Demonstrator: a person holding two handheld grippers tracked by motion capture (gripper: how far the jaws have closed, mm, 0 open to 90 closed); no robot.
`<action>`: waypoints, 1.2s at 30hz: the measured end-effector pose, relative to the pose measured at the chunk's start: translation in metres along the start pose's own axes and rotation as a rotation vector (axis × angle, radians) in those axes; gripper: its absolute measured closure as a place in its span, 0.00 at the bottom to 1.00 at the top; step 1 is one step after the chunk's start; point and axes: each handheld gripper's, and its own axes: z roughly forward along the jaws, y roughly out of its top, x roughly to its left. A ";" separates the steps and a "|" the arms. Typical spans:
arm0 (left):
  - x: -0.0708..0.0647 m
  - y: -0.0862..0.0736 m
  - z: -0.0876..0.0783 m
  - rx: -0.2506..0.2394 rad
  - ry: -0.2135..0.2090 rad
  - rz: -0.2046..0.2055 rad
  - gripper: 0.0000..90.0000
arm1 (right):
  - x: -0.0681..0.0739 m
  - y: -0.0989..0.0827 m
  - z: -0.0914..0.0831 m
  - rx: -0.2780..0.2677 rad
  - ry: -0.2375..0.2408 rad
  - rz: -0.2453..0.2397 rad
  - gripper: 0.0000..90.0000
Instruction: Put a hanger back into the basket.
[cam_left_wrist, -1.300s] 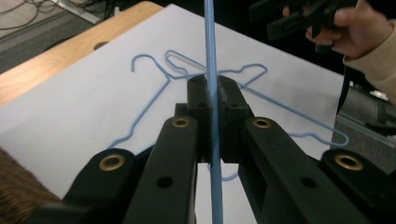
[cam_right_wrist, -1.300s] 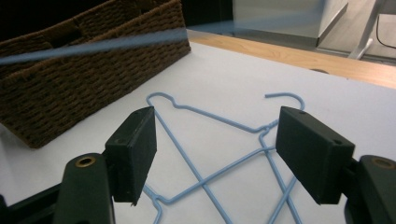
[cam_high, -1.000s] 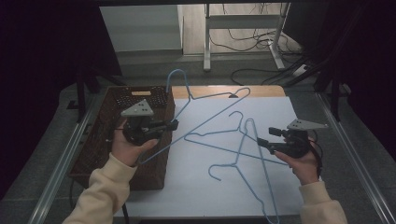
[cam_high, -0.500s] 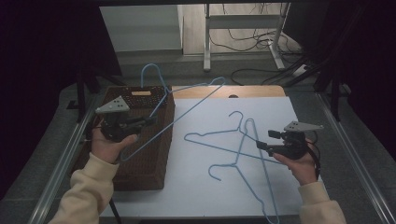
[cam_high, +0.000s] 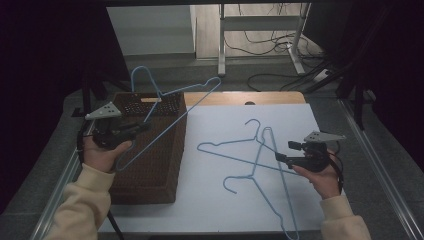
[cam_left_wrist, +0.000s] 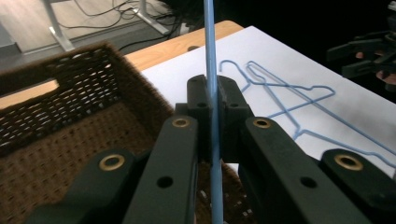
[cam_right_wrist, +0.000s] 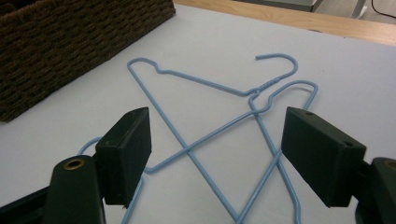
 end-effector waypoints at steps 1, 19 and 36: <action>0.006 -0.003 -0.002 0.001 0.011 -0.010 0.95 | 0.000 0.000 0.000 0.005 0.001 -0.002 0.27; 0.047 -0.032 -0.019 0.027 0.092 -0.071 0.95 | -0.001 -0.003 0.003 0.022 -0.002 0.004 0.27; 0.071 -0.060 -0.023 0.075 0.129 -0.115 0.95 | -0.002 -0.004 0.005 0.037 0.000 0.004 0.27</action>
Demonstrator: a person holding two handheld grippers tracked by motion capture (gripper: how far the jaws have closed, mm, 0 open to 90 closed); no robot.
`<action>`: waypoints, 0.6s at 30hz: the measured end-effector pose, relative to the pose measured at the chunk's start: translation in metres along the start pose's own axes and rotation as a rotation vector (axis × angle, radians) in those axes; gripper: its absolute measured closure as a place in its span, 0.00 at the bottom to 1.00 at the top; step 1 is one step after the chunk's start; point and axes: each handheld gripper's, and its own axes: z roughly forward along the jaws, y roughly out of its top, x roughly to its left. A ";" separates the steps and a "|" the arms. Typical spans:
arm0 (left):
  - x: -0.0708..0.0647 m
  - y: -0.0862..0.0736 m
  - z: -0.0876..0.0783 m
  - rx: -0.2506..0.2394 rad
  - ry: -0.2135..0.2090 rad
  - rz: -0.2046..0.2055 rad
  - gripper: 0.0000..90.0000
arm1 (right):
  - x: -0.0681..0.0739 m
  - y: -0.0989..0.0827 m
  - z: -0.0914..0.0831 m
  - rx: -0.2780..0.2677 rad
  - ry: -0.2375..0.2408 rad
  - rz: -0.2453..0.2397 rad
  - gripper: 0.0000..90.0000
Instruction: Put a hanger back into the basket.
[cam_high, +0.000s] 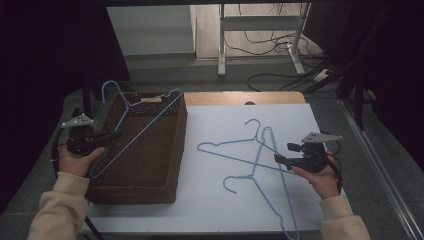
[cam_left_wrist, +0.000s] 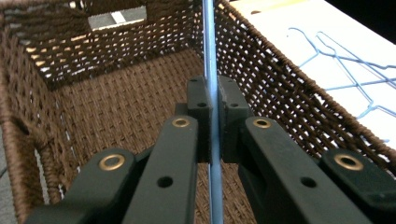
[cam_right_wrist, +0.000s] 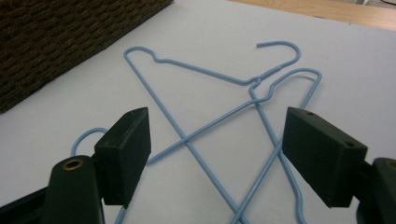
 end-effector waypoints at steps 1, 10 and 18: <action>0.001 -0.001 0.000 0.001 -0.001 -0.003 0.95 | 0.000 0.000 0.000 0.001 0.000 0.000 0.27; 0.004 -0.015 0.011 0.052 0.001 -0.012 0.95 | 0.000 0.000 0.001 0.006 0.001 0.001 0.27; 0.005 -0.020 0.026 0.102 -0.006 -0.018 0.95 | 0.000 -0.001 0.002 0.011 0.002 0.002 0.27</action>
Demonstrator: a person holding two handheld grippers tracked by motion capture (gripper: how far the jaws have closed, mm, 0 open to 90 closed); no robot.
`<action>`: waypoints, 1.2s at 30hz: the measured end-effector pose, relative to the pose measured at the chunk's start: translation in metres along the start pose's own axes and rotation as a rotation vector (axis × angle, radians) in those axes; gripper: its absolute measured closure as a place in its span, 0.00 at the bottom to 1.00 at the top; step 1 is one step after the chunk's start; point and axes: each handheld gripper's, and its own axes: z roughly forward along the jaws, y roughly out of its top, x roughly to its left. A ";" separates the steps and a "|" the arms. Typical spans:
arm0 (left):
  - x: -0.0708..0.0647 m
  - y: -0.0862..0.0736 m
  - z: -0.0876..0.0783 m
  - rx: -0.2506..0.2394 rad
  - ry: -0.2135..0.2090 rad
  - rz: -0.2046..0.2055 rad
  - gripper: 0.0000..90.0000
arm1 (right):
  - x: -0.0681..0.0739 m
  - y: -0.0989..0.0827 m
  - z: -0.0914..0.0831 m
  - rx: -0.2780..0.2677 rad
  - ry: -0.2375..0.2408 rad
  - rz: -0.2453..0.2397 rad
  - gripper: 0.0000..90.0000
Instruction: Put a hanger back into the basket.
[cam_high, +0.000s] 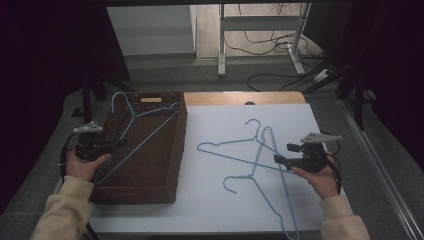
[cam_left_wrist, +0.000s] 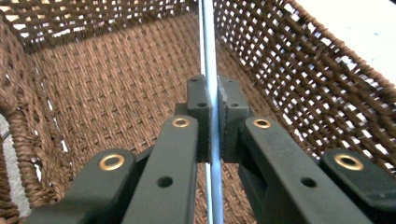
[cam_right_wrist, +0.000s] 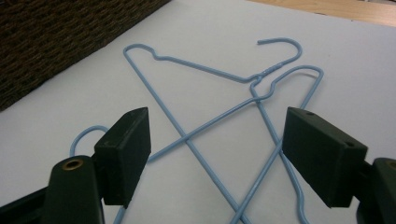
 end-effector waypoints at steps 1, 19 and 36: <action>0.001 -0.001 0.002 0.009 0.003 -0.005 0.95 | 0.000 0.000 0.000 0.000 0.000 -0.003 0.27; -0.038 0.018 -0.014 -0.037 0.106 0.074 0.29 | 0.000 0.000 0.001 0.005 0.005 -0.002 0.26; -0.109 0.012 -0.002 -0.057 -0.144 0.155 0.25 | 0.006 0.002 0.009 0.041 0.003 -0.031 0.26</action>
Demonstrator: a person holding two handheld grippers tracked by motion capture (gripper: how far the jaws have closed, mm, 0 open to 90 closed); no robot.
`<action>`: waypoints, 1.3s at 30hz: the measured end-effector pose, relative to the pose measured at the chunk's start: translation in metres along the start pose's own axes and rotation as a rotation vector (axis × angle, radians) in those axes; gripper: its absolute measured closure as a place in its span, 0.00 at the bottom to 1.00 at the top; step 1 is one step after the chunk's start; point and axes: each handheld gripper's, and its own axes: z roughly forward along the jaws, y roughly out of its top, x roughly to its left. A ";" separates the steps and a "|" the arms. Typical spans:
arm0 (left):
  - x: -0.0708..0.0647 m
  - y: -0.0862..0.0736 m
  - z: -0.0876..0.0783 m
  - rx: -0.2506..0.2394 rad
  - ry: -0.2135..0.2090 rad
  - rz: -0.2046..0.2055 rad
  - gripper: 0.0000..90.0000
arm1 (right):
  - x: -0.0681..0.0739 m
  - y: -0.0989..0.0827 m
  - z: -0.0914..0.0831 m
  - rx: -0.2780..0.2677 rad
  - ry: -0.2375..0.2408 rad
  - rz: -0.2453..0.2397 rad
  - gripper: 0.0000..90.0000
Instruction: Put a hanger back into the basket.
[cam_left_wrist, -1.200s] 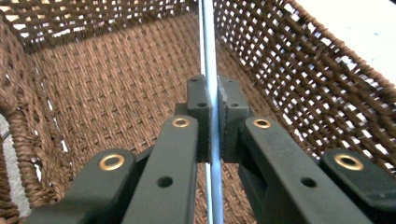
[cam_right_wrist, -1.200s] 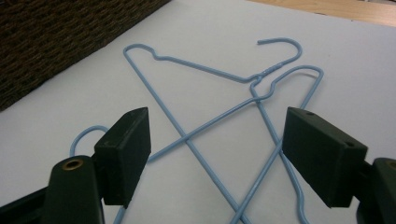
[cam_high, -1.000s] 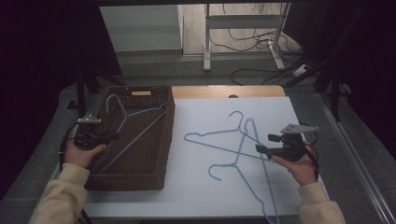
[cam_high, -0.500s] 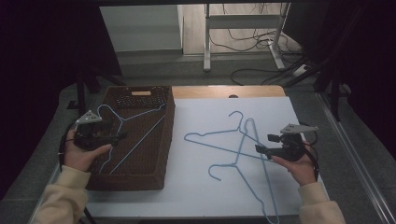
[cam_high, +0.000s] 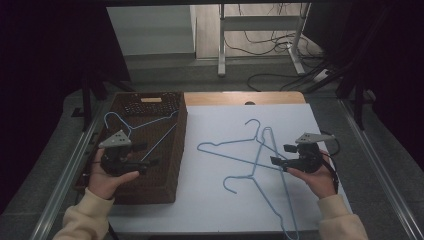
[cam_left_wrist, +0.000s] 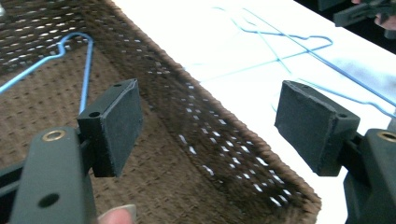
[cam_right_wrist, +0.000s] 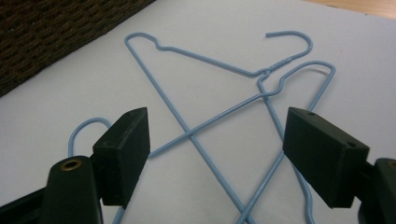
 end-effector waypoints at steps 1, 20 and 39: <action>-0.002 0.000 0.001 0.002 -0.004 0.007 0.25 | 0.000 0.000 0.000 0.000 0.000 0.000 0.26; -0.015 0.002 0.012 0.013 0.001 0.042 0.26 | 0.020 -0.003 -0.006 -0.005 -0.001 -0.045 0.26; -0.021 0.001 0.020 0.029 -0.033 0.061 0.26 | 0.021 -0.005 0.003 0.028 -0.040 -0.023 0.26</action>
